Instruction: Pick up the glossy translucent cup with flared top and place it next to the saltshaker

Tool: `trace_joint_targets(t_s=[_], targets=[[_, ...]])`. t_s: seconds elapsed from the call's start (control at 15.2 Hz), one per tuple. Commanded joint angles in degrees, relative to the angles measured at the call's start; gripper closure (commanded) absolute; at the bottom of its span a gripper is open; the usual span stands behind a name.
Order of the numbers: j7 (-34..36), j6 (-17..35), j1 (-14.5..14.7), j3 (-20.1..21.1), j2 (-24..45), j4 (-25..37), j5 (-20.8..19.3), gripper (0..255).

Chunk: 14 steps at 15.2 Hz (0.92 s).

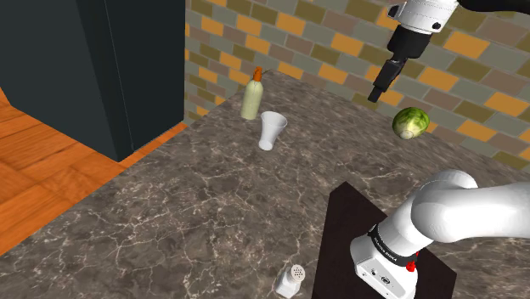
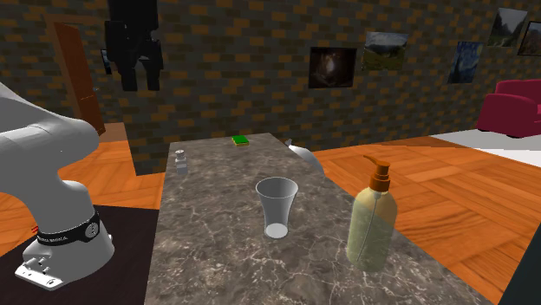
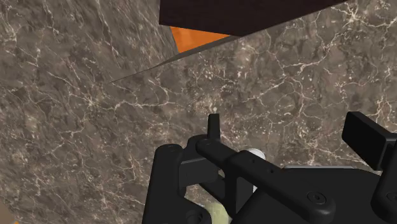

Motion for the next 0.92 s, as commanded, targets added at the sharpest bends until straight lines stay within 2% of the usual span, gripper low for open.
trace_joint_targets(t_s=[0.0, 0.46, 0.86], targets=[[0.0, 0.0, 0.0, 0.0, 0.0, 0.0, 0.0, 0], [3.71, 13.17, 0.82, 4.81, 8.49, -3.68, -0.6, 0], [7.71, 23.61, 0.79, 8.97, 18.42, -3.71, -2.89, 0]])
